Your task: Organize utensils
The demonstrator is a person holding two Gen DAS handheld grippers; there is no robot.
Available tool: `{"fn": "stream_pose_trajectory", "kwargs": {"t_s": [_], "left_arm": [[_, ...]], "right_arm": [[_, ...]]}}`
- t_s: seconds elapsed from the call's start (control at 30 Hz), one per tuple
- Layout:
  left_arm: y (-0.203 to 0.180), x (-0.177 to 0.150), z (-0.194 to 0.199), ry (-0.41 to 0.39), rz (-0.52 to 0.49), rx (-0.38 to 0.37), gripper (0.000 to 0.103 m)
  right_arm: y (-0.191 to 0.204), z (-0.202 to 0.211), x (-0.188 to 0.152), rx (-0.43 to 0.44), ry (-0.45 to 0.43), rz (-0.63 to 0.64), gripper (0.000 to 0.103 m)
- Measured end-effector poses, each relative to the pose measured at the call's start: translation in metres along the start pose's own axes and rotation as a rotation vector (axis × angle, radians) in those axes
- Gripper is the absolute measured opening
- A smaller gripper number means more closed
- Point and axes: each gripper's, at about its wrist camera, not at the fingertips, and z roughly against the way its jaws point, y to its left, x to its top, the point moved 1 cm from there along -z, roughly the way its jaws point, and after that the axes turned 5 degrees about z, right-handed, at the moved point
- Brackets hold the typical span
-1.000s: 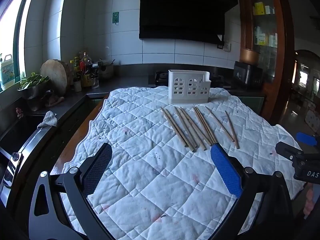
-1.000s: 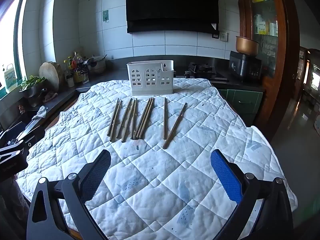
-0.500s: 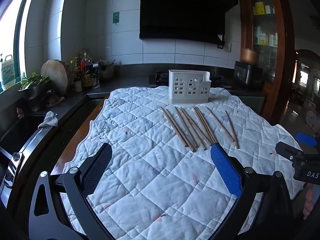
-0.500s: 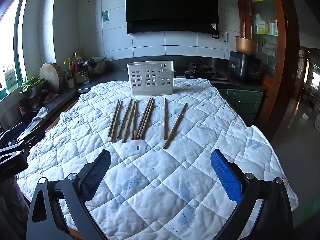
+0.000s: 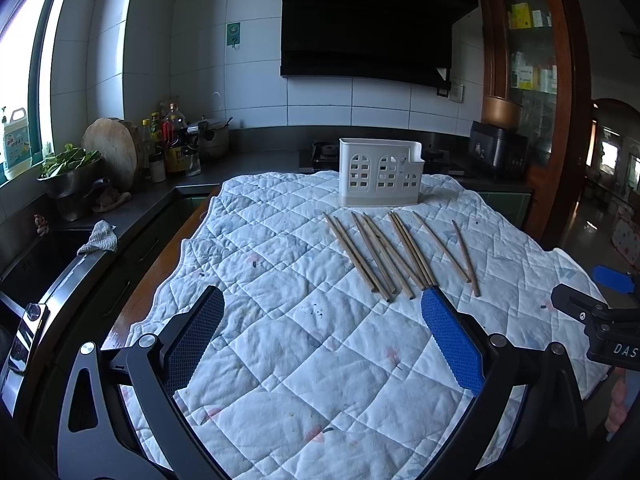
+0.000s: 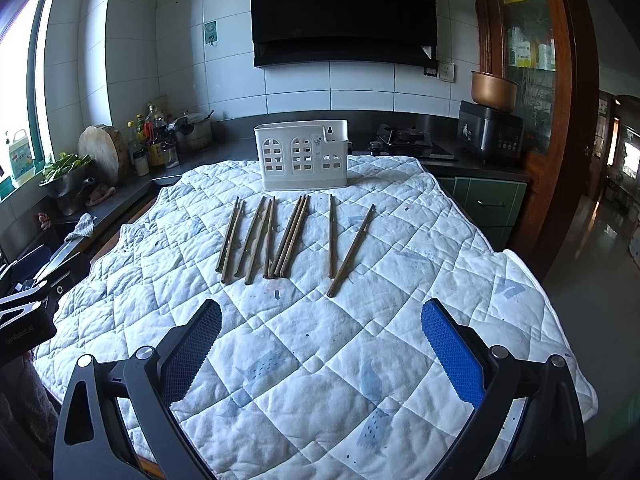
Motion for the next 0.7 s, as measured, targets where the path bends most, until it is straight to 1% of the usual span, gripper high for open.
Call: {"fn": "stream_pose_trajectory", "kwargs": {"t_s": [0.37, 0.7], "left_arm": [[0.0, -0.005, -0.002, 0.008, 0.004, 0.004, 0.098], [0.002, -0.01, -0.008, 0.02, 0.007, 0.009, 0.098]], "right_arm": [[0.002, 0.0, -0.001, 0.001, 0.003, 0.0, 0.097], [0.003, -0.009, -0.003, 0.0, 0.01, -0.003, 0.097]]}}
